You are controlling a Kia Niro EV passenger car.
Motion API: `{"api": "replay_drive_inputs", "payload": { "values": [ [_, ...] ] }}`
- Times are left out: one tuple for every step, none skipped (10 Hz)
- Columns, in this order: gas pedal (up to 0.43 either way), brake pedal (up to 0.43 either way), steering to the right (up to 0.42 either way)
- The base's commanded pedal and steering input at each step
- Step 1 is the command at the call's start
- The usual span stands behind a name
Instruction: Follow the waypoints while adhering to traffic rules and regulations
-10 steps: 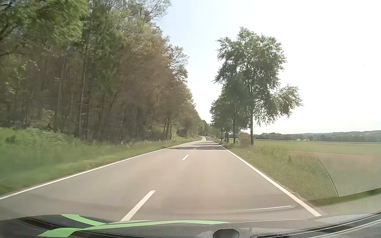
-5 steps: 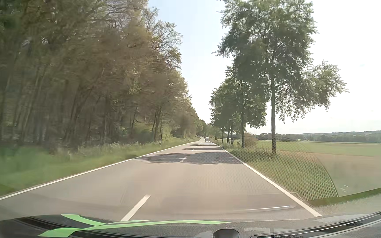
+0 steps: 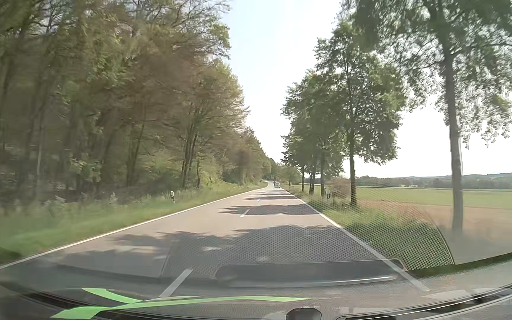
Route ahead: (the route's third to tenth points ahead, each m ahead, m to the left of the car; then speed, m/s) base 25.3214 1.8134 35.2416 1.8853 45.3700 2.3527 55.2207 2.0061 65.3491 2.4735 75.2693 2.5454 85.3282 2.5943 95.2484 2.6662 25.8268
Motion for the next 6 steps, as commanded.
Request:
{"api": "replay_drive_inputs", "payload": {
  "values": [
    [0.228, 0.000, -0.003],
    [0.228, 0.000, -0.004],
    [0.228, 0.000, -0.004],
    [0.228, 0.000, -0.004],
    [0.228, 0.000, -0.004],
    [0.228, 0.000, -0.004]
  ]
}}
